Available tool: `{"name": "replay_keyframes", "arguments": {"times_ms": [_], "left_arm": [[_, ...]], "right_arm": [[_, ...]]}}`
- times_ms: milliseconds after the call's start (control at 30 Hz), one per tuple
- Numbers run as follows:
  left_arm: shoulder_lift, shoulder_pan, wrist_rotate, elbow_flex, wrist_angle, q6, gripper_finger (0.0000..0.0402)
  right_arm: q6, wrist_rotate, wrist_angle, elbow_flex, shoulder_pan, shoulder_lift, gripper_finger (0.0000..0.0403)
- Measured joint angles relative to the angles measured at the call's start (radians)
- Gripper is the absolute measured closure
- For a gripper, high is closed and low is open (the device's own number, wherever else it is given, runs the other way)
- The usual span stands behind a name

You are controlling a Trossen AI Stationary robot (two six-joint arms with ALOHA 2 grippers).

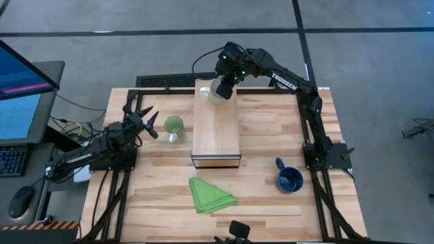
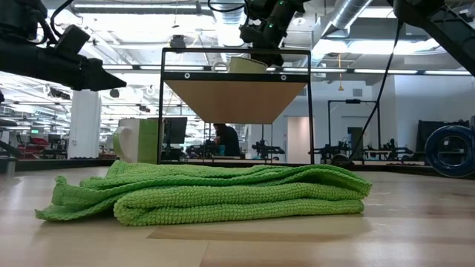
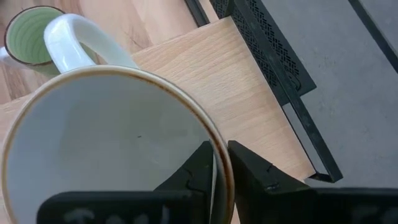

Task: Stack small to large cups/mugs on shelf
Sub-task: Put the light green mug on the shelf

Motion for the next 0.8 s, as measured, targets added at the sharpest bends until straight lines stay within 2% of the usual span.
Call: {"name": "replay_keyframes", "arguments": {"times_ms": [800], "left_arm": [[0.000, 0.000, 0.000, 0.000, 0.000, 0.000, 0.0258]], "right_arm": [[-0.009, 0.000, 0.037, 0.000, 0.000, -0.001, 0.0243]]}}
